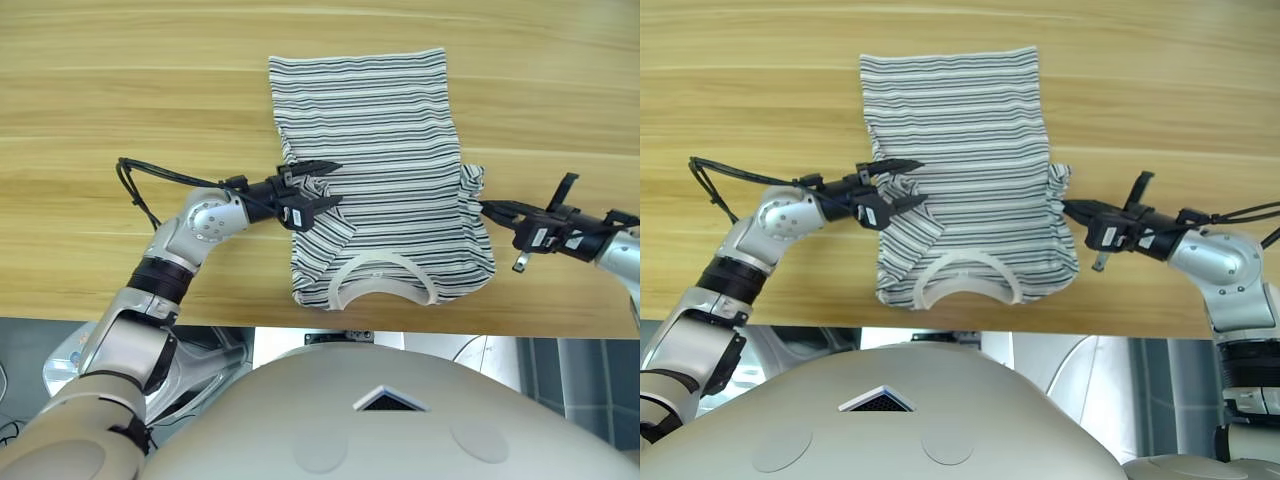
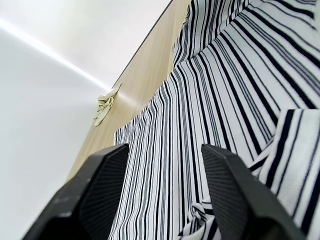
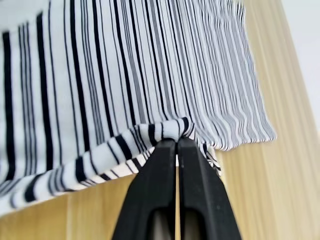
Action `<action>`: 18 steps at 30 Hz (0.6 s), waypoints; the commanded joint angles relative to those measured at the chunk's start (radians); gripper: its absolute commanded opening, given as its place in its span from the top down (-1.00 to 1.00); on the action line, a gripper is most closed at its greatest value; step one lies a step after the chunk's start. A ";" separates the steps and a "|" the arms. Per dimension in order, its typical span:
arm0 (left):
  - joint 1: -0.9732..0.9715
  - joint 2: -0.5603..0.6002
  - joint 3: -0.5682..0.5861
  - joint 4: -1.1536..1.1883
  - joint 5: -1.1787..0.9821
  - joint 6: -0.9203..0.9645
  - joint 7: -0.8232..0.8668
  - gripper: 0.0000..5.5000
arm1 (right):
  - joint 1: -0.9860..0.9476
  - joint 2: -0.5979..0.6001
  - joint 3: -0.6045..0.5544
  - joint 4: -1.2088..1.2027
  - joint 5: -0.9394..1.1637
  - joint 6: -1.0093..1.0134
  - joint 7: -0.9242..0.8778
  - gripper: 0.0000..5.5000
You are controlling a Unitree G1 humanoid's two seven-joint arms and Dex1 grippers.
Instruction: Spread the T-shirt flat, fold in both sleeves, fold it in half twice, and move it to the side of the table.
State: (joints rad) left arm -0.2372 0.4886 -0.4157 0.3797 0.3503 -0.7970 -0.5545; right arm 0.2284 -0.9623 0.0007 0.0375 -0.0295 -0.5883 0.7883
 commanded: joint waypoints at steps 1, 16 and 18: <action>-0.020 0.000 0.000 0.008 0.009 -0.002 0.009 0.02 | -0.018 -0.002 0.008 -0.075 -0.005 0.022 0.018 0.98; -0.003 0.009 -0.001 -0.005 0.011 0.002 0.005 0.02 | -0.228 0.129 0.254 -0.128 -0.245 0.148 0.046 0.98; 0.000 0.011 -0.001 -0.008 0.011 0.002 0.005 0.02 | -0.236 0.145 0.275 -0.134 -0.254 0.152 0.049 0.98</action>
State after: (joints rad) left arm -0.2375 0.4898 -0.4170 0.3807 0.3579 -0.7982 -0.5514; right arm 0.0172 -0.8303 0.2590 -0.0895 -0.2654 -0.4434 0.8287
